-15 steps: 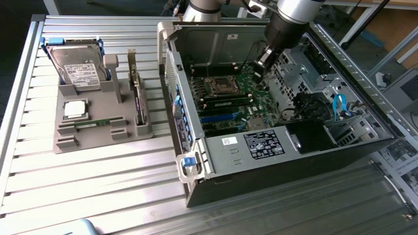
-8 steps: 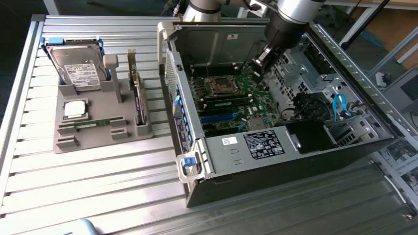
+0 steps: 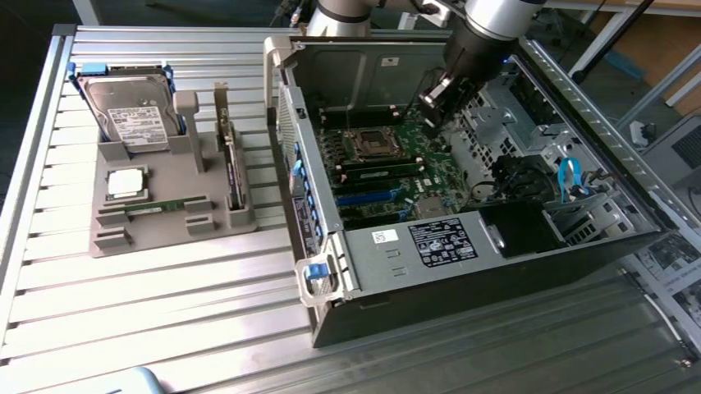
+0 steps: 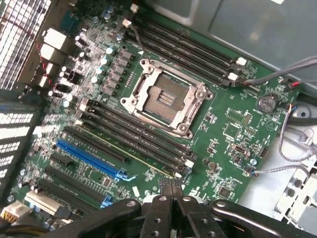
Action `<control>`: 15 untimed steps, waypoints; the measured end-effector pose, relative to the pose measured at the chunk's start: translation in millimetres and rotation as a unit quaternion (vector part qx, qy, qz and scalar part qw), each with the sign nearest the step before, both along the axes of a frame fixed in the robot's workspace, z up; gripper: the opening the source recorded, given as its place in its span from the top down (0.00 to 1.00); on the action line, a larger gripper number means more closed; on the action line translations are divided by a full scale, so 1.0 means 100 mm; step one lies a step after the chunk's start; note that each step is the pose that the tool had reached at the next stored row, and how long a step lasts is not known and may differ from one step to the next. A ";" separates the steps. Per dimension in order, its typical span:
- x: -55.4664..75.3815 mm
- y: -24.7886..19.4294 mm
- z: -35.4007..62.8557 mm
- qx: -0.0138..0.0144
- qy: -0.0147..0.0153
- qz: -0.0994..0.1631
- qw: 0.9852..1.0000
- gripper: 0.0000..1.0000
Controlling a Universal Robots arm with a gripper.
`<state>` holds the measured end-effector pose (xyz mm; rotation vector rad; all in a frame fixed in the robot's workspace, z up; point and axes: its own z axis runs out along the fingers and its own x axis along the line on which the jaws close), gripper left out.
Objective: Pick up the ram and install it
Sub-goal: 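Press down the ram until it locks into place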
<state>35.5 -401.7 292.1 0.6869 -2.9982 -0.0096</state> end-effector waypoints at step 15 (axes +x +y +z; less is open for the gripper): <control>0.00 0.000 0.000 0.000 0.000 -0.077 0.997 0.89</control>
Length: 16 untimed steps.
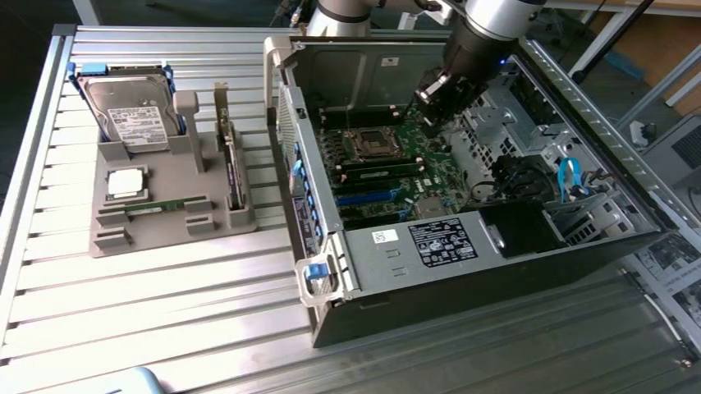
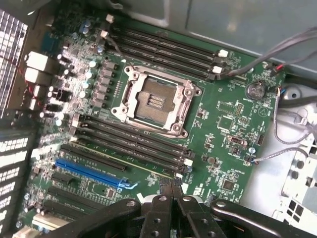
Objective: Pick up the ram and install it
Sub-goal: 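Press down the ram until it locks into place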
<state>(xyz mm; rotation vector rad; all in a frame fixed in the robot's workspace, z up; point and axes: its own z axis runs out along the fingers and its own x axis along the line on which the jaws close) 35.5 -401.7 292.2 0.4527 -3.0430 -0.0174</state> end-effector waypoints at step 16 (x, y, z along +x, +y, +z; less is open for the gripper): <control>0.00 0.000 0.000 0.000 0.000 -0.089 0.996 0.89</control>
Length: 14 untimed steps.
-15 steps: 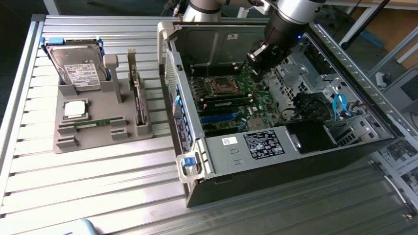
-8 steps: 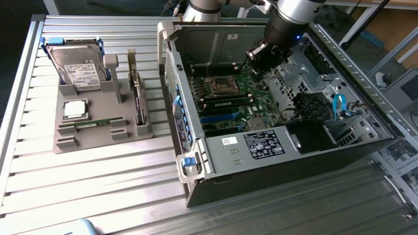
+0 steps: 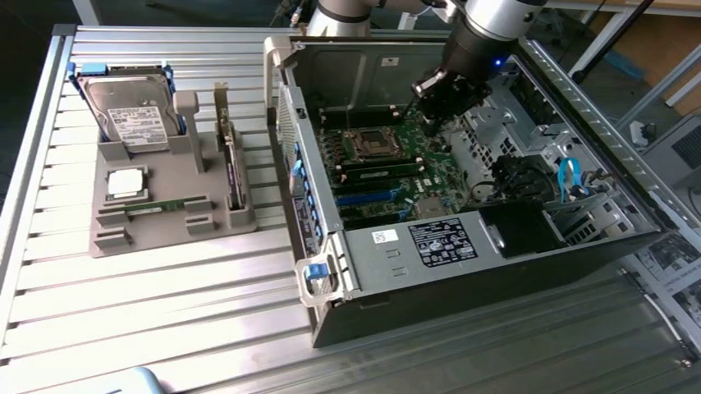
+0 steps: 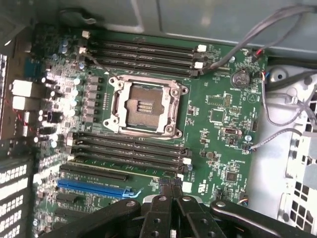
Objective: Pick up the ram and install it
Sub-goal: 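Press down the ram until it locks into place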
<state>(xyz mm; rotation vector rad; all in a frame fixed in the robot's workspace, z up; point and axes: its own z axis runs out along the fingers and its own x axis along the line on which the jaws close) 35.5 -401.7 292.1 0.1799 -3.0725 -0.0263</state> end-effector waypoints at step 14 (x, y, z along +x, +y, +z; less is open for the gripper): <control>0.00 0.000 0.000 0.000 0.000 -0.078 0.997 0.89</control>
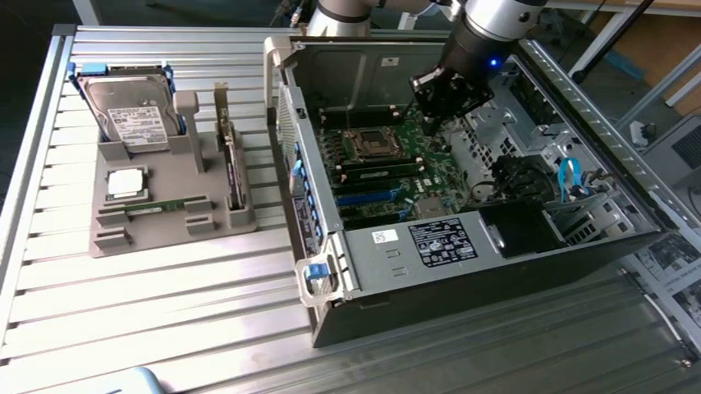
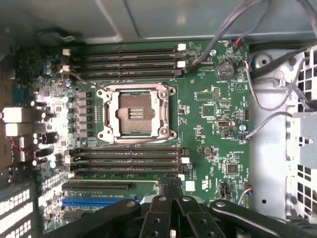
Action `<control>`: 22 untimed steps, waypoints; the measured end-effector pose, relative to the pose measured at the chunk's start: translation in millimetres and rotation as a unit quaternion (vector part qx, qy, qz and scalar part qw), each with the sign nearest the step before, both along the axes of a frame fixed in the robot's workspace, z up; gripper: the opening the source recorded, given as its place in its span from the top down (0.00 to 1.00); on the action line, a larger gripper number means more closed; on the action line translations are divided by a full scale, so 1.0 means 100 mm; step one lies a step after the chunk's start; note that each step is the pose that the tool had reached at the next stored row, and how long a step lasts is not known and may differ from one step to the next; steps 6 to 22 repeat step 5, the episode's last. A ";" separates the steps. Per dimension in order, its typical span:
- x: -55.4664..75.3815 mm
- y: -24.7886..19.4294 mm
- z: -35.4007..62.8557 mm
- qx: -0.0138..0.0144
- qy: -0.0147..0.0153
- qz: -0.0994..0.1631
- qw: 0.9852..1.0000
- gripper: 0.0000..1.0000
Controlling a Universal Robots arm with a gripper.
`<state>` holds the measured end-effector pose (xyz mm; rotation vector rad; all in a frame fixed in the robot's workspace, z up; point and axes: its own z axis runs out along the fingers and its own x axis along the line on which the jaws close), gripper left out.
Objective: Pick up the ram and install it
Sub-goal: 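Press down the ram until it locks into place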
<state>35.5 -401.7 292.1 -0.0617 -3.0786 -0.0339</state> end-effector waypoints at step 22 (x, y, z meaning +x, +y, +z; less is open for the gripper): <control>0.00 0.000 0.000 0.000 0.000 0.000 1.000 0.89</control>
